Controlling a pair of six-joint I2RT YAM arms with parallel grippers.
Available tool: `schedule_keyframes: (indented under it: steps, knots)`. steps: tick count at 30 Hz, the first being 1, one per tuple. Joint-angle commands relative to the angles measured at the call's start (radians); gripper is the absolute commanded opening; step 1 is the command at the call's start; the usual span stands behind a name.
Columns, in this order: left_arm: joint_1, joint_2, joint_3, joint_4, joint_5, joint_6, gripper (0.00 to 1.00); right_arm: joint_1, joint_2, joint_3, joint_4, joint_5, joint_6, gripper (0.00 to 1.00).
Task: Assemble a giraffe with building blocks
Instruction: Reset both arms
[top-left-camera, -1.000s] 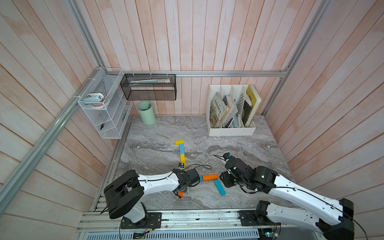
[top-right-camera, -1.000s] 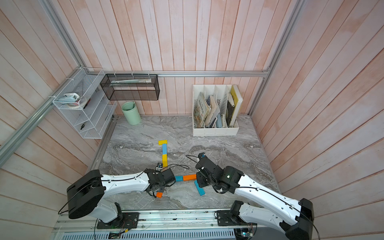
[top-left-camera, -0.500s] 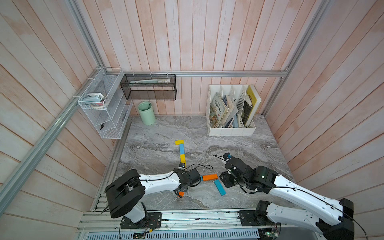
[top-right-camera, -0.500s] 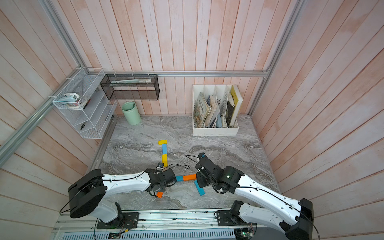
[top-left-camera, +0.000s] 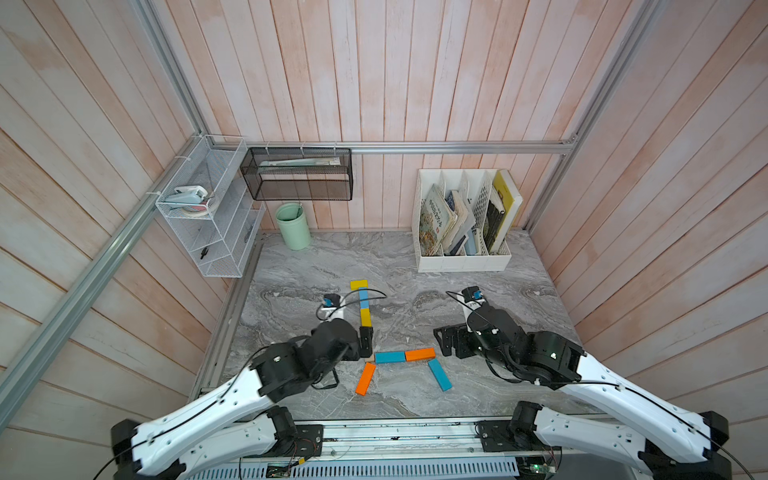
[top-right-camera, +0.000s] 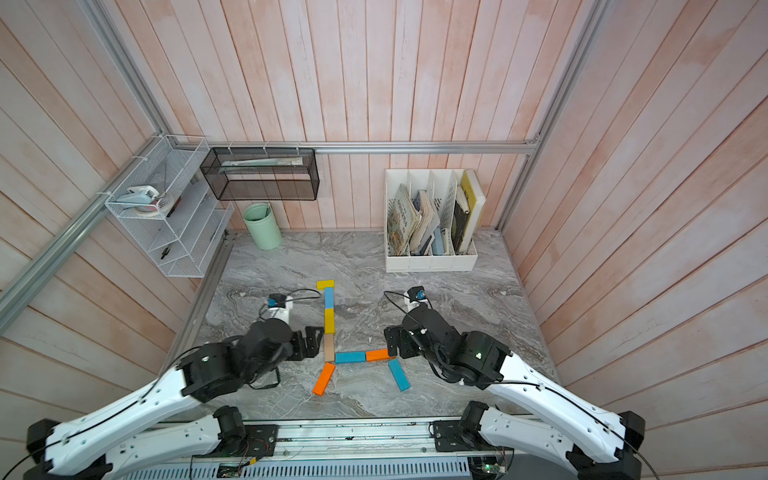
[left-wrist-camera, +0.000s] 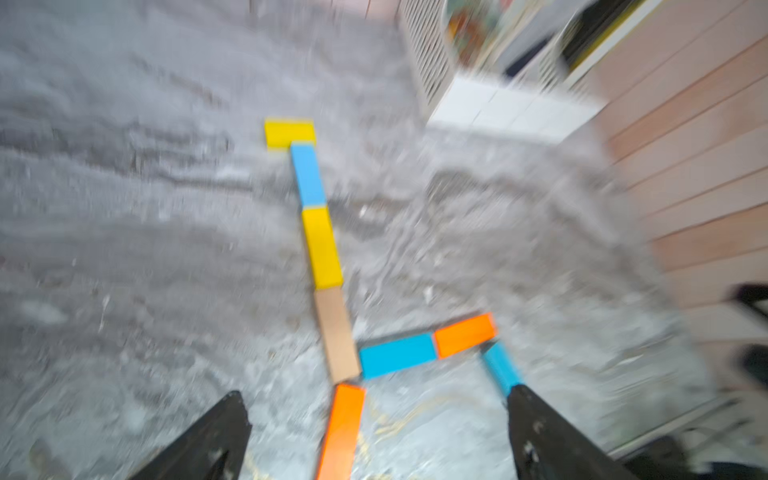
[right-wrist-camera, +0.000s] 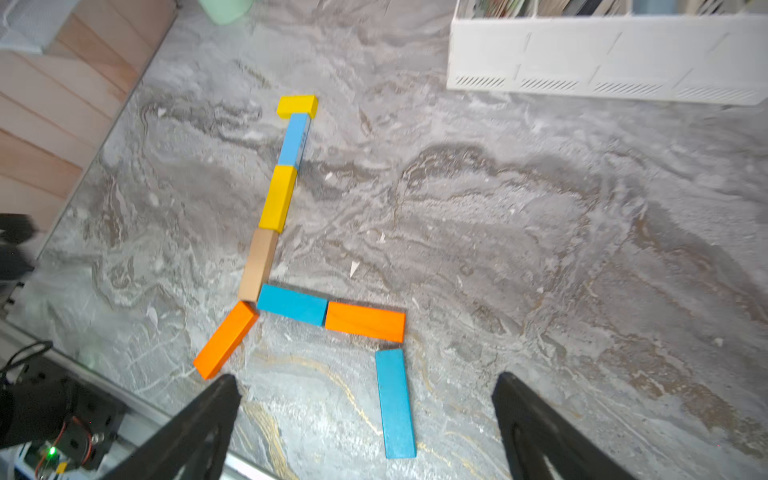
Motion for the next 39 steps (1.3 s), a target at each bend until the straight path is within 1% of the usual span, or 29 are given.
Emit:
schedule_keyframes:
  steps: [1,3,4,5,7,8,9,10,11,12,14,15,16,18,19,20,21,22,23,24,25,26,28,30,33,34,36,38,39]
  knots:
    - [0.011,-0.104,-0.006,0.156,-0.172,0.199,1.00,-0.006,-0.012,0.015,0.061,0.310,0.019,0.98]
    - [0.011,-0.127,-0.042,0.271,-0.350,0.287,1.00,-0.006,-0.027,-0.031,0.181,0.473,-0.057,0.98]
    - [0.028,-0.134,-0.087,0.371,-0.419,0.365,1.00,-0.006,-0.038,-0.077,0.284,0.551,-0.128,0.98]
    - [0.047,-0.139,-0.150,0.526,-0.417,0.525,1.00,-0.006,-0.049,-0.131,0.393,0.612,-0.208,0.98]
    - [0.060,-0.134,-0.348,0.977,-0.357,0.922,1.00,-0.006,-0.076,-0.247,0.710,0.688,-0.492,0.98]
    - [0.065,-0.120,-0.442,1.210,-0.349,1.055,1.00,-0.006,-0.086,-0.299,0.818,0.708,-0.577,0.98]
    - [0.084,-0.095,-0.564,1.486,-0.298,1.197,1.00,-0.011,-0.098,-0.358,0.958,0.719,-0.689,0.98]
    - [0.119,-0.060,-0.659,1.707,-0.237,1.323,1.00,-0.016,-0.109,-0.405,1.036,0.712,-0.779,0.98]
    - [0.156,-0.045,-0.671,1.695,-0.240,1.333,1.00,-0.019,-0.125,-0.437,1.067,0.711,-0.819,0.98]
    - [0.226,-0.027,-0.678,1.614,-0.225,1.295,1.00,-0.030,-0.150,-0.481,1.095,0.683,-0.858,0.98]
    - [0.339,-0.001,-0.717,1.538,-0.198,1.161,1.00,-0.119,-0.215,-0.617,1.263,0.607,-0.906,0.98]
    - [0.382,0.007,-0.767,1.570,-0.166,1.102,1.00,-0.193,-0.239,-0.700,1.356,0.556,-0.889,0.98]
    - [0.417,0.018,-0.822,1.638,-0.121,1.078,1.00,-0.279,-0.258,-0.750,1.363,0.508,-0.804,0.98]
    - [0.493,0.065,-0.874,1.689,-0.082,1.014,1.00,-0.427,-0.265,-0.792,1.315,0.398,-0.651,0.98]
    - [0.547,0.112,-0.902,1.752,-0.050,0.975,1.00,-0.490,-0.249,-0.824,1.338,0.383,-0.584,0.98]
    - [0.591,0.160,-0.923,1.791,-0.034,0.939,1.00,-0.520,-0.224,-0.852,1.377,0.396,-0.538,0.98]
    - [0.635,0.223,-0.939,1.841,-0.023,0.898,1.00,-0.541,-0.189,-0.892,1.474,0.395,-0.549,0.98]
    - [0.680,0.298,-0.956,1.935,0.018,0.874,1.00,-0.548,-0.150,-0.931,1.586,0.381,-0.624,0.98]
    - [0.707,0.364,-0.965,2.038,0.051,0.879,1.00,-0.557,-0.104,-0.961,1.672,0.384,-0.654,0.98]
    - [0.728,0.444,-0.958,2.123,0.065,0.876,1.00,-0.579,-0.048,-0.980,1.736,0.387,-0.666,0.98]
    - [0.746,0.509,-0.943,2.173,0.081,0.860,1.00,-0.607,0.005,-0.982,1.746,0.386,-0.649,0.98]
    - [0.754,0.555,-0.926,2.202,0.099,0.865,1.00,-0.640,0.051,-0.984,1.757,0.372,-0.618,0.98]
    - [0.767,0.637,-0.876,2.207,0.144,0.886,1.00,-0.681,0.119,-0.982,1.841,0.330,-0.636,0.98]
    - [0.798,0.720,-0.832,2.206,0.208,0.891,1.00,-0.724,0.169,-0.991,1.935,0.220,-0.639,0.98]
    - [0.857,0.869,-0.813,2.328,0.234,0.829,1.00,-0.788,0.288,-0.970,2.057,0.131,-0.630,0.98]
    - [0.863,0.877,-0.791,2.296,0.212,0.825,1.00,-0.804,0.337,-0.956,2.097,0.112,-0.637,0.98]
    - [0.876,0.829,-0.748,2.145,0.233,0.804,1.00,-0.817,0.454,-0.917,2.196,0.101,-0.684,0.98]
    - [0.884,0.831,-0.719,2.104,0.236,0.801,1.00,-0.838,0.599,-0.890,2.296,0.085,-0.695,0.98]
    - [0.887,0.828,-0.719,2.098,0.238,0.796,1.00,-0.858,0.674,-0.894,2.419,0.058,-0.703,0.98]
